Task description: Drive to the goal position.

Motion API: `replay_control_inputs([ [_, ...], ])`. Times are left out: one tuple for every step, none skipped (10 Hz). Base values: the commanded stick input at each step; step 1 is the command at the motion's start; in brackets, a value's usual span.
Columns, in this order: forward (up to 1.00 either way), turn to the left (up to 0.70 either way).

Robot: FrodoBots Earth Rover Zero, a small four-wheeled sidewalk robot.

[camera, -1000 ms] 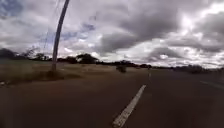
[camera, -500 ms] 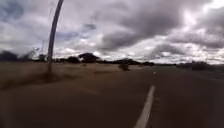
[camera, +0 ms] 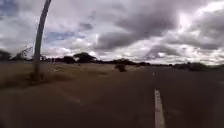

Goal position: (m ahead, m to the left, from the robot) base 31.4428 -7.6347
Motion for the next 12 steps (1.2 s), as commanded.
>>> replay_control_inputs([
  [1.00, 0.04],
  [1.00, 0.04],
  [1.00, 0.04],
  [1.00, -0.13],
  [1.00, -0.35],
  [1.00, -0.36],
  [1.00, -0.36],
  [1.00, -0.36],
  [1.00, -0.36],
  [1.00, -0.36],
  [1.00, 0.04],
  [1.00, 0.04],
])
